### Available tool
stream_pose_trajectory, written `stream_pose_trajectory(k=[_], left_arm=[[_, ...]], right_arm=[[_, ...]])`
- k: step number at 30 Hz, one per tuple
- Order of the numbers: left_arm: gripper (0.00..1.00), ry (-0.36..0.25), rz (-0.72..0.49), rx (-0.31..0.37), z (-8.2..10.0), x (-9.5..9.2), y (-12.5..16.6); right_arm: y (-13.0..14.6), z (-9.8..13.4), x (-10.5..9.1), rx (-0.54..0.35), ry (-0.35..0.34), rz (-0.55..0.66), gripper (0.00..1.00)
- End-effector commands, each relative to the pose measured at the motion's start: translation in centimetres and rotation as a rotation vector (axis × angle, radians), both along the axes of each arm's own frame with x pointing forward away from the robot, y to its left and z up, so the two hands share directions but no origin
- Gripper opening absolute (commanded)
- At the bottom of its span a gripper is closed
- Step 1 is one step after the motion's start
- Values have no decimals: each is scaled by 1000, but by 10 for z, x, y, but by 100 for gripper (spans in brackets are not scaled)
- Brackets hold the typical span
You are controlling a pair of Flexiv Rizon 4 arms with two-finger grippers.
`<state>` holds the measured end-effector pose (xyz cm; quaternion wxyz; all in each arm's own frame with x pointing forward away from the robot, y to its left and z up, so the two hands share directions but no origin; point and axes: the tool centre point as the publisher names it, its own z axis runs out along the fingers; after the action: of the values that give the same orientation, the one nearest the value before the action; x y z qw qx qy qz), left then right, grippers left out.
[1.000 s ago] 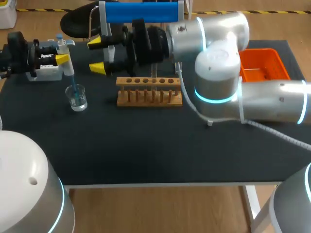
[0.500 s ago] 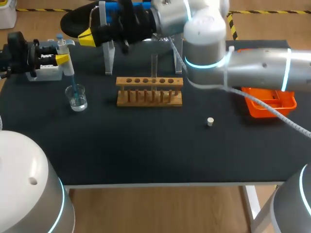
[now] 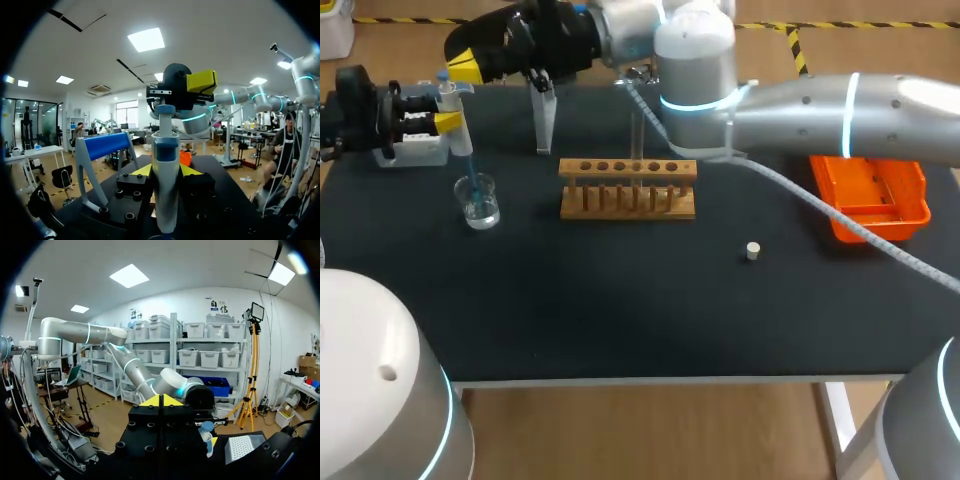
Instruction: Invert the test tube, pick up the pipette, mount the tip to pipette, aspirate from beaker and dispense into the tube, eject the tip, return the pipette, and cap with the stopper.
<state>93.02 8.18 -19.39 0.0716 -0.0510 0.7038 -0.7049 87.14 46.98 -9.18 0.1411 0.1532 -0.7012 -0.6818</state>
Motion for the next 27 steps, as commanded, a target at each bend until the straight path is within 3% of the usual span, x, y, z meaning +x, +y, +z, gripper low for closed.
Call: stream_pose_trajectory(k=[1, 27], left_arm=[[0, 1, -1, 1, 0, 1, 0], [0, 1, -1, 1, 0, 1, 0]], right_arm=[[13, -3, 10, 1, 7, 151, 0], [34, -15, 43, -6, -19, -26, 0]])
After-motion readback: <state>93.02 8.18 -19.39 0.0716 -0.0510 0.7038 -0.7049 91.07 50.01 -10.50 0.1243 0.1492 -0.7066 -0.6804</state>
